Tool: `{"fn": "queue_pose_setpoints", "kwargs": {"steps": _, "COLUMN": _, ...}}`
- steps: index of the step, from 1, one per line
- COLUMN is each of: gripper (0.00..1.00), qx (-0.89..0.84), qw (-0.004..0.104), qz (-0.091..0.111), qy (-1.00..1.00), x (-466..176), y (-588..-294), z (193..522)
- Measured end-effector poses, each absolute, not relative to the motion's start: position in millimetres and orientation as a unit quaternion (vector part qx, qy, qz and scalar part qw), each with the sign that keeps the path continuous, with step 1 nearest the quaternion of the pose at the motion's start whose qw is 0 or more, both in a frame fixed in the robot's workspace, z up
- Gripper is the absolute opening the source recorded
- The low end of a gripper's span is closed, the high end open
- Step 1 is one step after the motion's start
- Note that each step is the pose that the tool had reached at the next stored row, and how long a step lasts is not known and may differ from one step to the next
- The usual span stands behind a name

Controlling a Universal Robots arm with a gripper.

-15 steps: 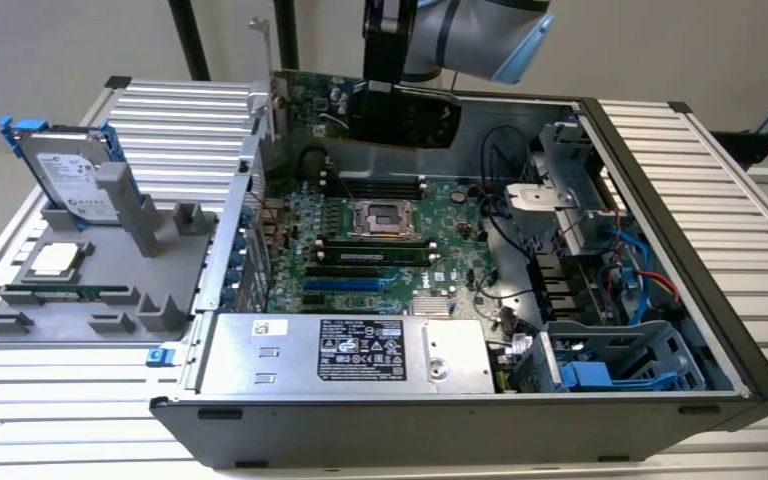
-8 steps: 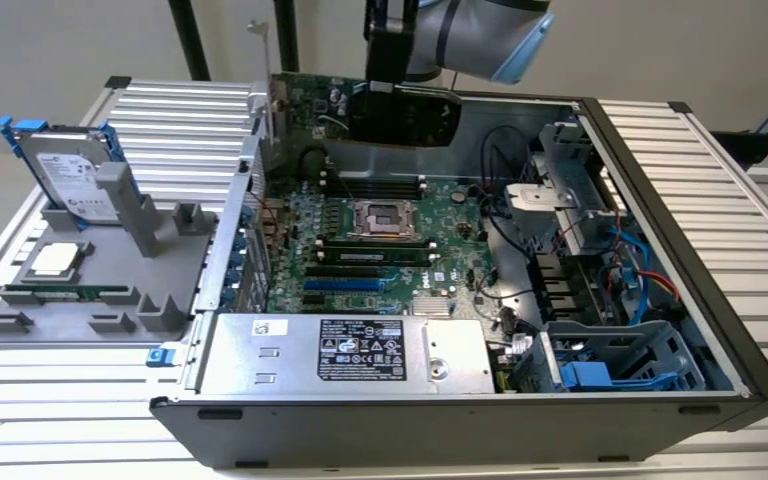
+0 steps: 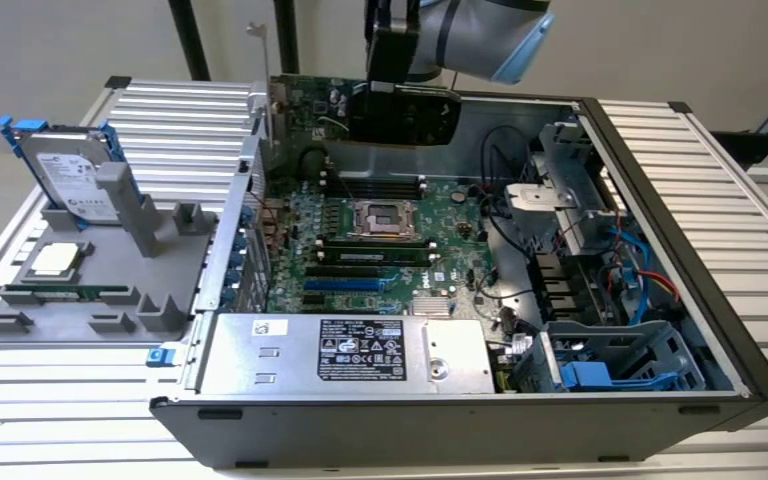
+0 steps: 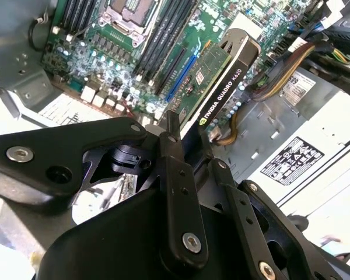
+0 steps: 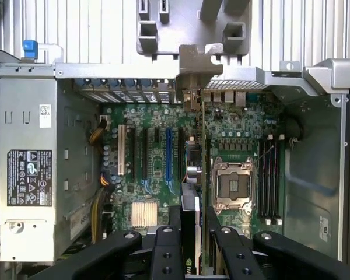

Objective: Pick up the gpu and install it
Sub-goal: 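Insert the gpu into the slot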

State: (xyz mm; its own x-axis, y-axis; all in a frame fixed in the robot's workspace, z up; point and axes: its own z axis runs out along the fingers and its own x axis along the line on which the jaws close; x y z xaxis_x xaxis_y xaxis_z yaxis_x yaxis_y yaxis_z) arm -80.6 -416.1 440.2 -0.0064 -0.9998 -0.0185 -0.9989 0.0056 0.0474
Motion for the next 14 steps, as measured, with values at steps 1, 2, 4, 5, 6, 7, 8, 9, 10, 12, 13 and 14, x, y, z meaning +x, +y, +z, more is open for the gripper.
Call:
{"fn": "queue_pose_setpoints", "kwargs": {"steps": 1, "gripper": 0.00, "qx": 0.705, "qw": 0.010, "qz": -0.023, "qy": -0.709, "x": -80.6, "y": -416.1, "z": 440.2}}
{"fn": "queue_pose_setpoints", "kwargs": {"steps": 2, "gripper": 0.00, "qx": 0.705, "qw": 0.010, "qz": -0.023, "qy": -0.709, "x": -80.6, "y": -416.1, "z": 440.2}}
{"fn": "queue_pose_setpoints", "kwargs": {"steps": 4, "gripper": 0.00, "qx": 0.705, "qw": 0.010, "qz": -0.023, "qy": -0.709, "x": -80.6, "y": -416.1, "z": 440.2}}
{"fn": "queue_pose_setpoints", "kwargs": {"steps": 5, "gripper": 0.00, "qx": 0.705, "qw": 0.010, "qz": -0.023, "qy": -0.709, "x": -80.6, "y": -416.1, "z": 440.2}}
{"fn": "queue_pose_setpoints", "kwargs": {"steps": 6, "gripper": 0.00, "qx": 0.705, "qw": 0.010, "qz": -0.023, "qy": -0.709, "x": -80.6, "y": -416.1, "z": 440.2}}
{"fn": "queue_pose_setpoints", "kwargs": {"steps": 7, "gripper": 0.00, "qx": 0.705, "qw": 0.010, "qz": -0.023, "qy": -0.709, "x": -80.6, "y": -416.1, "z": 440.2}}
{"fn": "queue_pose_setpoints", "kwargs": {"steps": 8, "gripper": 0.00, "qx": 0.705, "qw": 0.010, "qz": -0.023, "qy": -0.708, "x": -80.6, "y": -416.1, "z": 440.2}}
{"fn": "queue_pose_setpoints", "kwargs": {"steps": 9, "gripper": 0.00, "qx": 0.705, "qw": 0.010, "qz": -0.023, "qy": -0.708, "x": -80.6, "y": -416.1, "z": 440.2}}
{"fn": "queue_pose_setpoints", "kwargs": {"steps": 10, "gripper": 0.00, "qx": 0.705, "qw": 0.010, "qz": -0.023, "qy": -0.708, "x": -80.6, "y": -416.1, "z": 440.2}}
{"fn": "queue_pose_setpoints", "kwargs": {"steps": 12, "gripper": 0.00, "qx": 0.705, "qw": 0.010, "qz": -0.023, "qy": -0.708, "x": -80.6, "y": -416.0, "z": 439.7}}
{"fn": "queue_pose_setpoints", "kwargs": {"steps": 13, "gripper": 0.00, "qx": 0.705, "qw": 0.010, "qz": -0.023, "qy": -0.708, "x": -80.6, "y": -416.0, "z": 439.3}}
{"fn": "queue_pose_setpoints", "kwargs": {"steps": 14, "gripper": 0.00, "qx": 0.705, "qw": 0.009, "qz": -0.022, "qy": -0.708, "x": -80.6, "y": -416.0, "z": 438.8}}
